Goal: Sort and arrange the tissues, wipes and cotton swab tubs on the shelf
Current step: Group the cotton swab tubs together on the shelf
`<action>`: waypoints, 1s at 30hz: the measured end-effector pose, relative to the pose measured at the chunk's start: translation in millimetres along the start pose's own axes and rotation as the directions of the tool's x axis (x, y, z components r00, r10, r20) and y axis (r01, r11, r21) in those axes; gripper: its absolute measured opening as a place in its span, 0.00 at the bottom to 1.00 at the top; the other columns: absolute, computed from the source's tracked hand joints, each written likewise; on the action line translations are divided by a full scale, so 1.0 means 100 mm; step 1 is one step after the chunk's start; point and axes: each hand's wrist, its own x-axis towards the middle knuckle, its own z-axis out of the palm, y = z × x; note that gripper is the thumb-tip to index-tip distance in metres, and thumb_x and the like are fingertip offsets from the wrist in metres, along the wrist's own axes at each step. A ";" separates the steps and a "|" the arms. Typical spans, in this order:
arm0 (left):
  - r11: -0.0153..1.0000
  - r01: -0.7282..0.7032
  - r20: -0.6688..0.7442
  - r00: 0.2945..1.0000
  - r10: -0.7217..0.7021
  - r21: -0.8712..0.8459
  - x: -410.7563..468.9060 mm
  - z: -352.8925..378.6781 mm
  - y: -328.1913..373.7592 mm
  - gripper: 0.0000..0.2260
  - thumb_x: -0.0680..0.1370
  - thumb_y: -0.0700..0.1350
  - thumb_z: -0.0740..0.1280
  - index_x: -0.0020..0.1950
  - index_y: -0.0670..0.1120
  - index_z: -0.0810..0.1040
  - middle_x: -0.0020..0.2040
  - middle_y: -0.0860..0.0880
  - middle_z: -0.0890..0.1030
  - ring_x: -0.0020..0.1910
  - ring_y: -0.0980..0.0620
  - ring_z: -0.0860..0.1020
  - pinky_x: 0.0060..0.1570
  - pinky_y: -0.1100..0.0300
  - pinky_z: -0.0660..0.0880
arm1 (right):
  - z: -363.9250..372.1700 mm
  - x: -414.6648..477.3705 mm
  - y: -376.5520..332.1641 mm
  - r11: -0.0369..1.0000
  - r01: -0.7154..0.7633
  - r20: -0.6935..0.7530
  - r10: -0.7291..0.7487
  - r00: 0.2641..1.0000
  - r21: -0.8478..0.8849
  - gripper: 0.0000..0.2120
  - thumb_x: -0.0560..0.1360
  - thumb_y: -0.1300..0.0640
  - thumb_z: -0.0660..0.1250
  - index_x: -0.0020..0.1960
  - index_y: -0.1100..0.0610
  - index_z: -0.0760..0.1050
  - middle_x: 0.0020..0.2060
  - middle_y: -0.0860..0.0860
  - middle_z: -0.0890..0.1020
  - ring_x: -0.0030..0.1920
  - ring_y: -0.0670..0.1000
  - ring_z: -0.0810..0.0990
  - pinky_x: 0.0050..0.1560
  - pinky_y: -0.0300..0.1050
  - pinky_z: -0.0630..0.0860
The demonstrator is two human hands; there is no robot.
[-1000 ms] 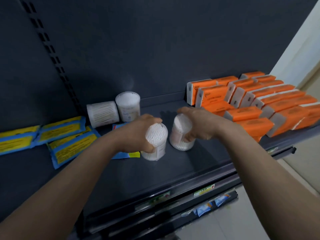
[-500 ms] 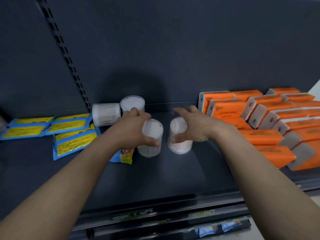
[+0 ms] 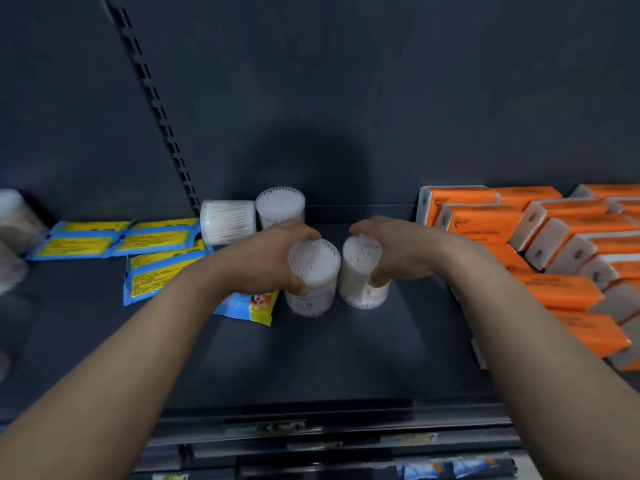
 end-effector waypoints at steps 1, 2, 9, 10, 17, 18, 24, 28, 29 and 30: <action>1.000 -0.011 0.018 1.000 0.011 -0.009 -0.01 -0.01 -0.03 0.36 0.68 0.46 0.75 0.72 0.54 0.62 0.68 0.59 0.64 0.65 0.58 0.65 0.60 0.64 0.65 | -0.01 0.00 -0.03 1.000 -0.006 0.014 0.006 1.000 0.003 0.42 0.69 0.57 0.73 0.75 0.49 0.54 0.72 0.49 0.61 0.70 0.53 0.65 0.67 0.48 0.68; 1.000 -0.026 0.036 0.999 0.027 -0.015 -0.01 -0.03 -0.05 0.35 0.68 0.47 0.75 0.72 0.54 0.63 0.68 0.59 0.64 0.64 0.59 0.65 0.60 0.65 0.65 | -0.03 0.00 -0.05 1.000 -0.013 0.033 0.012 0.999 0.010 0.41 0.69 0.57 0.72 0.75 0.48 0.54 0.72 0.48 0.61 0.70 0.53 0.66 0.66 0.48 0.68; 0.960 -0.077 -0.189 0.982 0.026 -0.268 -0.01 -0.32 -0.45 0.19 0.71 0.49 0.72 0.60 0.53 0.74 0.54 0.55 0.76 0.53 0.57 0.74 0.51 0.61 0.75 | -0.23 0.13 -0.35 0.988 -0.007 -0.178 0.034 0.983 0.153 0.30 0.73 0.51 0.69 0.72 0.51 0.64 0.69 0.48 0.70 0.67 0.49 0.70 0.62 0.39 0.66; 0.968 -0.077 -0.261 0.965 0.012 -0.238 0.01 -0.37 -0.56 0.17 0.72 0.45 0.71 0.60 0.50 0.74 0.53 0.52 0.77 0.51 0.56 0.75 0.48 0.59 0.76 | -0.23 0.22 -0.41 0.989 -0.003 -0.238 0.038 0.971 0.147 0.29 0.73 0.51 0.69 0.71 0.53 0.65 0.67 0.50 0.73 0.66 0.50 0.71 0.62 0.40 0.66; 0.987 0.126 -0.420 0.894 -0.156 -0.097 0.02 -0.54 -1.21 0.21 0.73 0.44 0.70 0.65 0.44 0.71 0.60 0.45 0.72 0.56 0.49 0.73 0.52 0.59 0.70 | -0.16 0.77 -0.76 1.000 -0.023 -0.326 0.028 0.945 0.018 0.32 0.73 0.47 0.68 0.73 0.55 0.62 0.69 0.56 0.69 0.68 0.56 0.68 0.64 0.45 0.66; 0.983 0.153 -0.407 0.895 -0.181 -0.101 0.03 -0.54 -1.27 0.24 0.73 0.45 0.71 0.66 0.44 0.70 0.62 0.44 0.71 0.58 0.47 0.73 0.55 0.57 0.70 | -0.16 0.83 -0.78 0.999 -0.036 -0.311 0.037 0.950 0.010 0.33 0.73 0.45 0.68 0.73 0.55 0.62 0.68 0.57 0.69 0.67 0.57 0.68 0.64 0.46 0.67; 0.911 0.308 -0.247 0.893 -0.377 -0.276 0.18 -0.51 -1.43 0.28 0.72 0.56 0.69 0.67 0.43 0.69 0.63 0.47 0.75 0.60 0.48 0.74 0.51 0.60 0.68 | -0.14 1.09 -0.92 0.997 -0.074 -0.268 0.072 0.961 0.005 0.38 0.71 0.38 0.67 0.74 0.54 0.59 0.68 0.57 0.70 0.67 0.58 0.69 0.63 0.49 0.70; 0.845 0.288 -0.110 0.922 -0.372 -0.450 0.28 -0.50 -1.38 0.14 0.74 0.48 0.70 0.57 0.47 0.73 0.51 0.54 0.78 0.45 0.60 0.76 0.42 0.70 0.73 | -0.13 1.19 -0.92 0.997 -0.052 -0.190 0.039 0.981 -0.065 0.38 0.69 0.39 0.69 0.72 0.53 0.61 0.65 0.58 0.72 0.63 0.59 0.73 0.59 0.49 0.73; 0.831 0.287 -0.076 0.928 -0.365 -0.477 0.29 -0.50 -1.38 0.16 0.73 0.43 0.71 0.57 0.49 0.70 0.49 0.55 0.77 0.43 0.62 0.74 0.39 0.73 0.72 | -0.13 1.21 -0.91 0.996 -0.033 -0.155 0.020 0.988 -0.086 0.38 0.69 0.40 0.70 0.73 0.51 0.59 0.65 0.58 0.71 0.63 0.58 0.72 0.59 0.48 0.72; 0.820 0.294 -0.055 0.929 -0.366 -0.490 0.31 -0.49 -1.39 0.20 0.71 0.40 0.73 0.59 0.49 0.69 0.50 0.54 0.76 0.44 0.60 0.74 0.41 0.73 0.73 | -0.15 1.22 -0.89 0.995 -0.016 -0.128 0.004 0.992 -0.096 0.39 0.69 0.42 0.70 0.74 0.48 0.56 0.66 0.59 0.69 0.64 0.58 0.71 0.61 0.48 0.72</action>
